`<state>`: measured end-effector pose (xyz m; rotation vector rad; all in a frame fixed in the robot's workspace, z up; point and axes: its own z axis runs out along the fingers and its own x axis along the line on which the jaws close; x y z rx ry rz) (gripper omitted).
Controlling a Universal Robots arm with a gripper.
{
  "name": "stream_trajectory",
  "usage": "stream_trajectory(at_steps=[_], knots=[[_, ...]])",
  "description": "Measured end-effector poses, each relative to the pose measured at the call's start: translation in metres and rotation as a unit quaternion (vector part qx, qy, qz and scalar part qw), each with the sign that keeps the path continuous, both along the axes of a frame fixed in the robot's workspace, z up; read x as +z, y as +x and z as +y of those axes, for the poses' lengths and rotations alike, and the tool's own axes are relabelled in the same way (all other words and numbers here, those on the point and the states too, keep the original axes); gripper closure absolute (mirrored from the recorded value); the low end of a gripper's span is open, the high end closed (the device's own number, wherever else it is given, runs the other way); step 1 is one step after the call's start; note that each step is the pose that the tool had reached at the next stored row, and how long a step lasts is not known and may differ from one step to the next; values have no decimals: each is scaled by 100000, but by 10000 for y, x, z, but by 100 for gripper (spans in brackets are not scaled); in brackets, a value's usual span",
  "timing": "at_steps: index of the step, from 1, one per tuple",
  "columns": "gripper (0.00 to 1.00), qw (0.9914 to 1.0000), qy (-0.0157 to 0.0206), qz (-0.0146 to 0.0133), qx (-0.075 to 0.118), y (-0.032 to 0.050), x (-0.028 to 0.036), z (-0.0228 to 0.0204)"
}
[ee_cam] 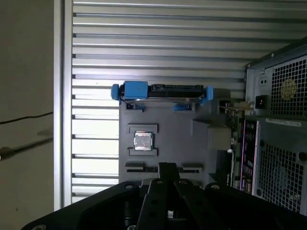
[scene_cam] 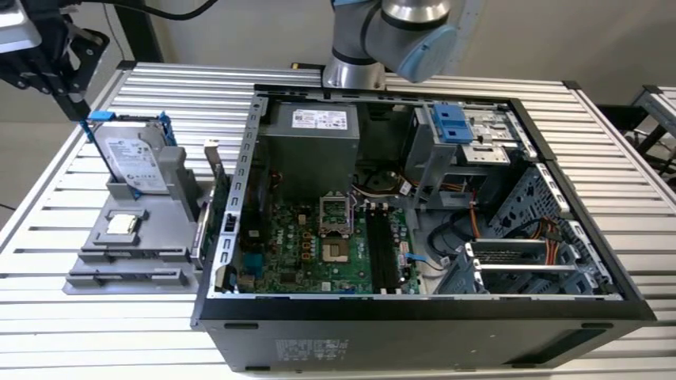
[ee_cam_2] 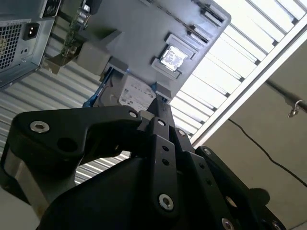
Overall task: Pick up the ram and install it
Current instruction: 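Reach for the ram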
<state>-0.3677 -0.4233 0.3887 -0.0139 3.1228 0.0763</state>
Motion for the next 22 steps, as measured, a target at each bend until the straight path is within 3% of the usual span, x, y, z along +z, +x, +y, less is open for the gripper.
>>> stream_trajectory(at_steps=[15,22], knots=[[100,100000,-1,35,5,2,-13,-278],[100,100000,-2,69,-1,4,-25,-429]])
